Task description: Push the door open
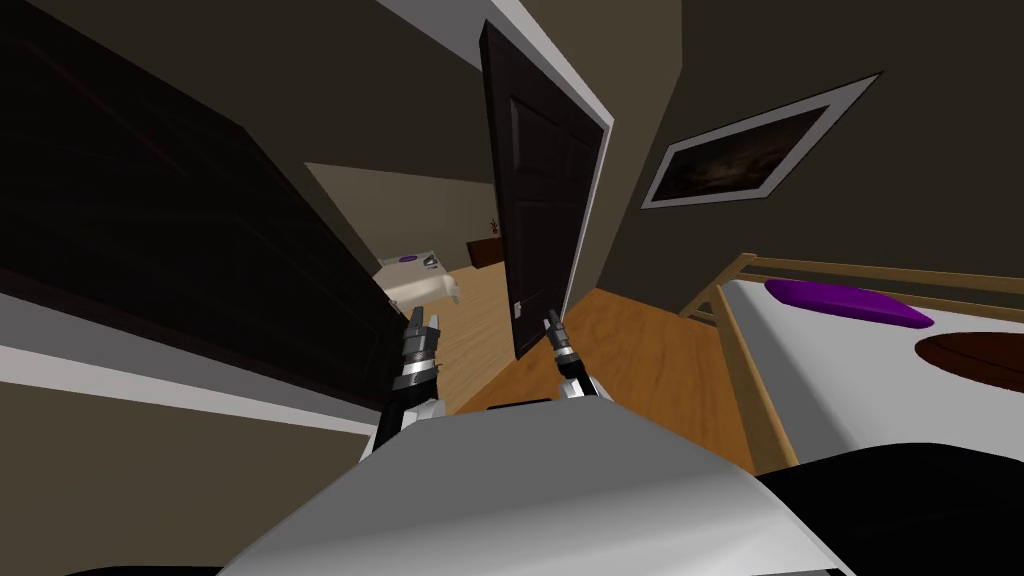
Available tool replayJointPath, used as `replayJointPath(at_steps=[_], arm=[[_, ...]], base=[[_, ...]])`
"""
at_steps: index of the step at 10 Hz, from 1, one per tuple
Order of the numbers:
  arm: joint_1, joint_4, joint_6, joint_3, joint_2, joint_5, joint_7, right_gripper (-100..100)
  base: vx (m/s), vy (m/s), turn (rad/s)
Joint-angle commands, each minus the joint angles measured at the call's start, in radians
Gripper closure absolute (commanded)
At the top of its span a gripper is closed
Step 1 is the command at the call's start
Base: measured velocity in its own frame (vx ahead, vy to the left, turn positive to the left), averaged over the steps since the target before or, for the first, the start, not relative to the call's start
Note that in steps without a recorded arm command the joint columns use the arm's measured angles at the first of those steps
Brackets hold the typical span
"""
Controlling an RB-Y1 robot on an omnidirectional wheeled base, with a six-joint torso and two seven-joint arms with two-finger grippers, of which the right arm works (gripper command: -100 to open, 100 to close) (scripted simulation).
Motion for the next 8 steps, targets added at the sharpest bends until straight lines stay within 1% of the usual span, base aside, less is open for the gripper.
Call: replayJointPath(at_steps=[1, 2, 4, 5, 8], arm=[[-0.008, 0.050, -0.020, 0.017, 0.000, 0.004, -0.001, -100], [-0.008, 0.055, -0.020, 0.017, 0.000, 0.004, -0.001, -100], [-0.025, 0.114, -0.039, 0.035, -0.002, 0.008, -0.003, -100], [-0.025, 0.123, -0.039, 0.035, -0.002, 0.008, -0.003, -100], [-0.050, 0.224, -0.067, 0.061, -0.004, 0.014, -0.006, -100]], base=[[0.082, -0.079, 0.117], [0.060, -0.058, 0.027], [0.064, -0.051, 0.095], [0.042, -0.045, 0.038], [0.061, -0.059, 0.107]])
